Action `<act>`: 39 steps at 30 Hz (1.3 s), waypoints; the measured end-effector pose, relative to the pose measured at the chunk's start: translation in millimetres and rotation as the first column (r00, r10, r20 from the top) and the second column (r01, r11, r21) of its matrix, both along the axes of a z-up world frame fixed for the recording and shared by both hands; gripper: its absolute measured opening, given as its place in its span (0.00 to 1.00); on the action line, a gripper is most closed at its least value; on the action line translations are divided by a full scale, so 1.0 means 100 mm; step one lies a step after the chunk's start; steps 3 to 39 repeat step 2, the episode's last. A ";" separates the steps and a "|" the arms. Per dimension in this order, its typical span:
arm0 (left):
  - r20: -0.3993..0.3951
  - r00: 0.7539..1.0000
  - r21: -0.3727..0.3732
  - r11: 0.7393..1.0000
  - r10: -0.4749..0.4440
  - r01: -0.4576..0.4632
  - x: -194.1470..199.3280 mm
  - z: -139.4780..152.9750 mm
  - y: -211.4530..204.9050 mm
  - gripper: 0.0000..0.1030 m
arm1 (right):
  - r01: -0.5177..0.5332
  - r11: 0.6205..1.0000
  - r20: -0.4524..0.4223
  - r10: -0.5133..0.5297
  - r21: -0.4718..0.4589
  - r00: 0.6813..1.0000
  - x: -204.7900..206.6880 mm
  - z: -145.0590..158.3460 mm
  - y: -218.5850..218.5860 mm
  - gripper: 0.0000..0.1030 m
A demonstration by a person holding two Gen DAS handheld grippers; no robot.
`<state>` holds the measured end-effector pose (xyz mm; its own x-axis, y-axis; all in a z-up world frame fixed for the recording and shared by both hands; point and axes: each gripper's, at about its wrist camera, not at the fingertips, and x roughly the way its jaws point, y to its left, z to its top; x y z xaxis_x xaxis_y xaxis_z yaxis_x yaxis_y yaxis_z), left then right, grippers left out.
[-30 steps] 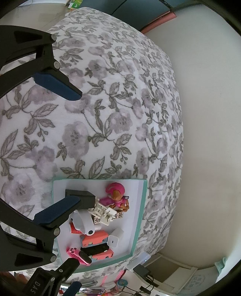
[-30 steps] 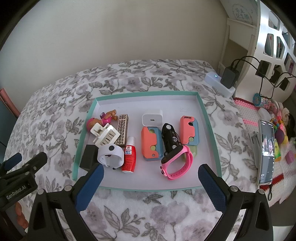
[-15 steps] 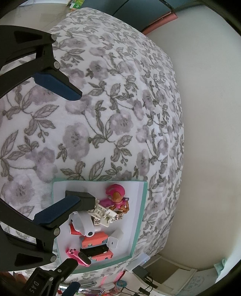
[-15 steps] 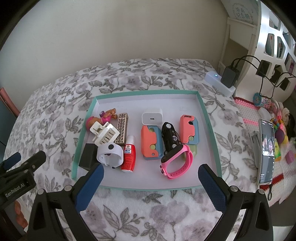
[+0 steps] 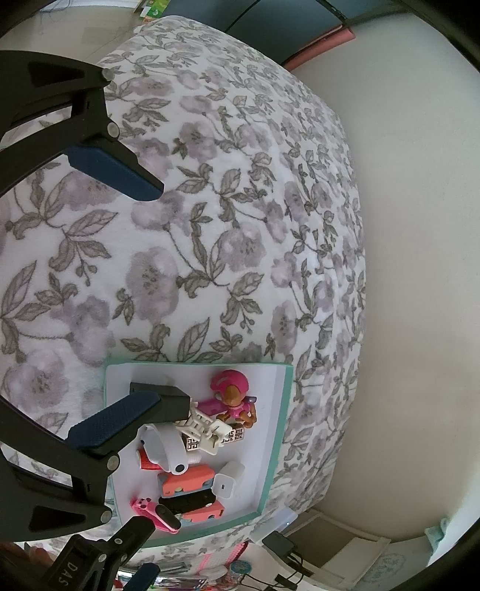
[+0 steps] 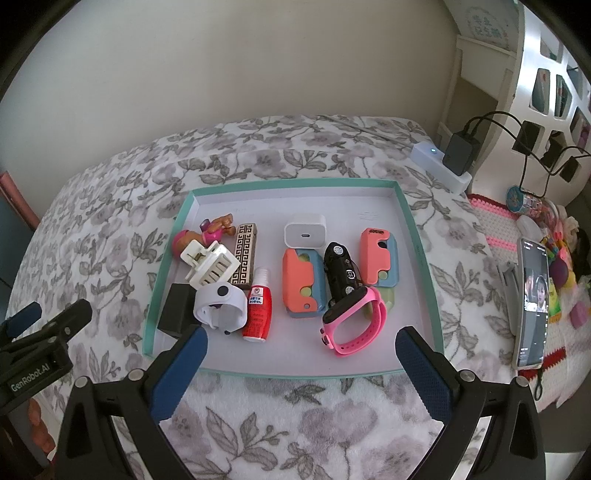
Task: Organize rigid objects
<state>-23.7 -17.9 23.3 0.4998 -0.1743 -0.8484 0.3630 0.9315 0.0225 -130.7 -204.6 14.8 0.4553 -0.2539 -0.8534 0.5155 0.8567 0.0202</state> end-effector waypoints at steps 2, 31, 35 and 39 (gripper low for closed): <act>-0.005 1.000 -0.009 1.000 0.001 -0.002 0.00 -0.01 0.00 1.00 | 0.001 1.000 0.001 -0.001 0.000 1.000 0.00 0.00 0.00 1.00; -0.005 1.000 -0.009 1.000 0.001 -0.002 0.00 -0.01 0.00 1.00 | 0.001 1.000 0.001 -0.001 0.000 1.000 0.00 0.00 0.00 1.00; -0.005 1.000 -0.009 1.000 0.001 -0.002 0.00 -0.01 0.00 1.00 | 0.001 1.000 0.001 -0.001 0.000 1.000 0.00 0.00 0.00 1.00; -0.005 1.000 -0.009 1.000 0.001 -0.002 0.00 -0.01 0.00 1.00 | 0.001 1.000 0.001 -0.001 0.000 1.000 0.00 0.00 0.00 1.00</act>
